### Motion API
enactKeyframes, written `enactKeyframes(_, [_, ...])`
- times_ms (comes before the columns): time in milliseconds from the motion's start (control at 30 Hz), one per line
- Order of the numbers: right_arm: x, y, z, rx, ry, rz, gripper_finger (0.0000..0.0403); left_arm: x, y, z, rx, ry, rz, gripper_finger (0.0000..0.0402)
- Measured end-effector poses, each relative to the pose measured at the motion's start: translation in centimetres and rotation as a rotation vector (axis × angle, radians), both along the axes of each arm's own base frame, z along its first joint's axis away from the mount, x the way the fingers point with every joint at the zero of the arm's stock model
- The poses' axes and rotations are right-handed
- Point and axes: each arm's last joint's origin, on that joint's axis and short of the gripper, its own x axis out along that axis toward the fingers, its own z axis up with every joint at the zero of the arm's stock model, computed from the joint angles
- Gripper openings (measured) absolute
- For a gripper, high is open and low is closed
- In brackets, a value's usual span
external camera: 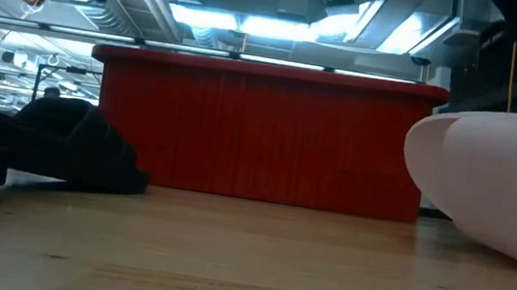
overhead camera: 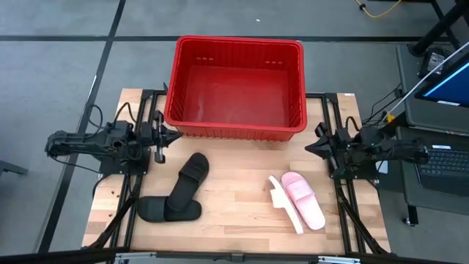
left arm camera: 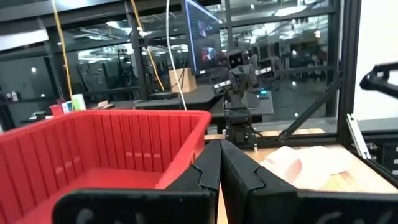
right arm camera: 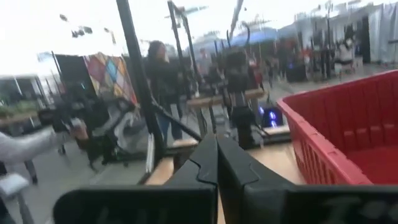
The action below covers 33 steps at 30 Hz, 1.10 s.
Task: Pick and place slides into bin
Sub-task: Put the right pink slide into the red container
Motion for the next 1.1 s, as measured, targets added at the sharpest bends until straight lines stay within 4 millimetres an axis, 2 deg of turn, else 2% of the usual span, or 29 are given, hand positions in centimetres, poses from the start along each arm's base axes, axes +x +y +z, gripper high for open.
enactKeyframes(133, [0.8,0.2,2.6,-0.030,0.162,0.015,0.0001,1.3,-0.3,0.7,0.002,0.090,-0.043,0.0001])
enactKeyframes(267, [1.9,0.9,5.3,-0.034,0.290,0.131,0.0001,2.7,-1.1,0.7,-0.073,0.161,-0.135,0.0001])
enactKeyframes(400, [2.8,2.1,7.1,-0.001,0.462,0.226,0.0001,3.8,-2.6,0.6,-0.091,0.219,-0.206,0.0001])
enactKeyframes(567, [3.4,3.8,7.8,0.036,0.694,0.316,0.0000,5.0,-4.6,1.6,-0.114,0.239,-0.198,0.0001])
enactKeyframes(700, [3.7,5.2,8.1,0.084,0.790,0.373,0.0000,5.9,-6.6,2.2,-0.090,0.264,-0.162,0.0001])
enactKeyframes(833, [3.6,6.7,8.5,0.106,0.845,0.435,0.0000,6.8,-8.3,2.7,-0.091,0.277,-0.108,0.0001])
enactKeyframes(1100, [2.7,9.1,9.3,0.074,0.890,0.445,0.0000,9.1,-11.4,3.5,-0.138,0.301,-0.074,0.0002])
